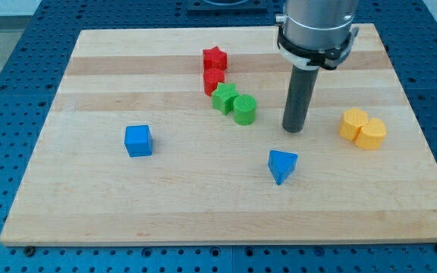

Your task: Move your arm left diagonally towards the red star

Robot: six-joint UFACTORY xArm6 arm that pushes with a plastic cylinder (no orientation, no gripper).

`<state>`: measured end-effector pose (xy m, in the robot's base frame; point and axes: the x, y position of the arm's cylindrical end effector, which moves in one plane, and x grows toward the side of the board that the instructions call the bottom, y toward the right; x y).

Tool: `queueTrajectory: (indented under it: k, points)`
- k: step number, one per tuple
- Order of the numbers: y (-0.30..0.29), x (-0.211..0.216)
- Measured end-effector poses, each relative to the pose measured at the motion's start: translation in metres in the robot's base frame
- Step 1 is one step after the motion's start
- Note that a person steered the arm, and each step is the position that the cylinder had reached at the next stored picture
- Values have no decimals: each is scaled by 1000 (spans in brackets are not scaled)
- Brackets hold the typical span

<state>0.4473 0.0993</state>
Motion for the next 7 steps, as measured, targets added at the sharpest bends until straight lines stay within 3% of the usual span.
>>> queueTrajectory:
  k: [3, 4, 7]
  points:
    - [0, -6]
    - [0, -25]
    - [-44, -155]
